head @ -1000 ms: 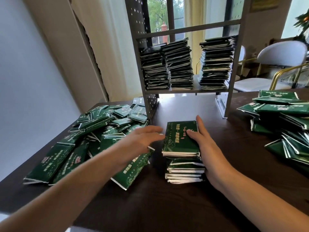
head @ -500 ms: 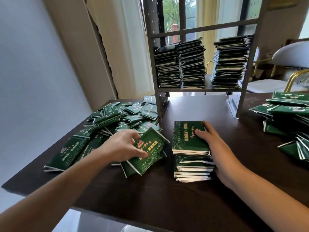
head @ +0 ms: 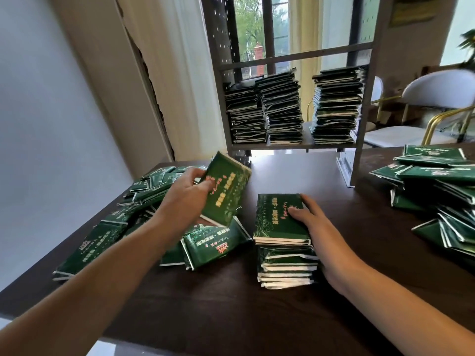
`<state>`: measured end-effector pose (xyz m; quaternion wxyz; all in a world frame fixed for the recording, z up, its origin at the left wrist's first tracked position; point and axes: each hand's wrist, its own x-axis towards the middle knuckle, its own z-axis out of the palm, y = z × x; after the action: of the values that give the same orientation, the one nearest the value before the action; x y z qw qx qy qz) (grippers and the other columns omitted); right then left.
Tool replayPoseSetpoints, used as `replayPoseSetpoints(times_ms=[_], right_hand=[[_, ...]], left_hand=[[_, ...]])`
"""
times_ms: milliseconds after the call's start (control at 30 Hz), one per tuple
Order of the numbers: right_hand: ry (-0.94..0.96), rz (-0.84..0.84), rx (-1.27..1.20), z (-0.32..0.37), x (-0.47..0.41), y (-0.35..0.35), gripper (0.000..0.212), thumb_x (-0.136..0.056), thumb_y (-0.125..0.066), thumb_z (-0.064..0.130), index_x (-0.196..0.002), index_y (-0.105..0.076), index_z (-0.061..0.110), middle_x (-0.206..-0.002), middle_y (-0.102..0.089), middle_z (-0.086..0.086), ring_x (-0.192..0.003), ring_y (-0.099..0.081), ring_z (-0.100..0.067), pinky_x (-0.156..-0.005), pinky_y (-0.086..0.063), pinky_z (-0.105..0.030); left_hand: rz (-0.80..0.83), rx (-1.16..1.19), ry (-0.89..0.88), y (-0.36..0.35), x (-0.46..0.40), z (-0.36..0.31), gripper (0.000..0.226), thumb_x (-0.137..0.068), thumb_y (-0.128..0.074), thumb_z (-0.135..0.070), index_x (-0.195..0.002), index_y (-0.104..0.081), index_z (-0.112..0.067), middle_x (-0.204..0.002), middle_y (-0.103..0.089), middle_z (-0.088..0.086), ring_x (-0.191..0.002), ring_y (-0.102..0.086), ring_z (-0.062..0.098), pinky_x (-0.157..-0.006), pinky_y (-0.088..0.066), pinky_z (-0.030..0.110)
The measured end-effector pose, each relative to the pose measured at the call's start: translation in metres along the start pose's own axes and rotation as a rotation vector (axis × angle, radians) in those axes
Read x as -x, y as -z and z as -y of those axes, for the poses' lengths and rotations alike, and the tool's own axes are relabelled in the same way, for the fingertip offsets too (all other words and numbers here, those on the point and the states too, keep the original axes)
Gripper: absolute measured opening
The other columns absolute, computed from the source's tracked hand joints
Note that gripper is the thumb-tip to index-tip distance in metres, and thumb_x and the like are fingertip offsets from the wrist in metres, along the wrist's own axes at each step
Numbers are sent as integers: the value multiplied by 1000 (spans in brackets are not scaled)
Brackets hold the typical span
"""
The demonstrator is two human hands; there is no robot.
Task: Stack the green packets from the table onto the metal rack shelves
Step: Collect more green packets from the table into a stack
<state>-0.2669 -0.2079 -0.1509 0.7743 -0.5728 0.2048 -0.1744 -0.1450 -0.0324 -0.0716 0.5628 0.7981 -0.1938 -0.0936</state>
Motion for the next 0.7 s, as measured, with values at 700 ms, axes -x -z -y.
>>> replayPoseSetpoints(times_ms=[700], right_hand=[[14,57,26,-1,-2,3,38,-99,-59,26,-136,-51,34,-103,-75,-7,-79,-76,-21,-59,-55,-26]], left_hand=[[72,244,-96,-10,14,-36,27,-84,-69,3,-101,-65,-18,-96,-78,5,-95,-74,28,-84,-62,33]])
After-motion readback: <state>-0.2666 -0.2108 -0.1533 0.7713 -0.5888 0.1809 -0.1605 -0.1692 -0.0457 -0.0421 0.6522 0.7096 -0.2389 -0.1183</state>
